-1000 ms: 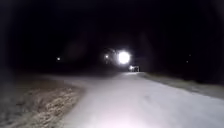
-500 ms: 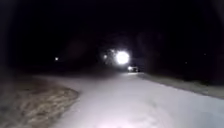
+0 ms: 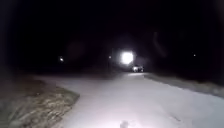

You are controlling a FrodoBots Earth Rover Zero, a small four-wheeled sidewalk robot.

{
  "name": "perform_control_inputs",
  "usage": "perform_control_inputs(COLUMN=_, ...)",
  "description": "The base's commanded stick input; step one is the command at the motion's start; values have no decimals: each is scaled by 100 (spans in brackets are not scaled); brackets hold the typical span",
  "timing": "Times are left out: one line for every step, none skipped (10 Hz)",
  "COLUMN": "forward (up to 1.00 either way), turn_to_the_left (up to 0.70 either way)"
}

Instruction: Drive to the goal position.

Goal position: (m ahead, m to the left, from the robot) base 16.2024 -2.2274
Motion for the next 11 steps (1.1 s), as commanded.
perform_control_inputs(forward=100, turn_to_the_left=0)
perform_control_inputs(forward=100, turn_to_the_left=0)
perform_control_inputs(forward=100, turn_to_the_left=0)
perform_control_inputs(forward=100, turn_to_the_left=0)
perform_control_inputs(forward=100, turn_to_the_left=0)
perform_control_inputs(forward=100, turn_to_the_left=0)
perform_control_inputs(forward=100, turn_to_the_left=0)
perform_control_inputs(forward=100, turn_to_the_left=0)
perform_control_inputs(forward=100, turn_to_the_left=0)
perform_control_inputs(forward=100, turn_to_the_left=0)
perform_control_inputs(forward=100, turn_to_the_left=0)
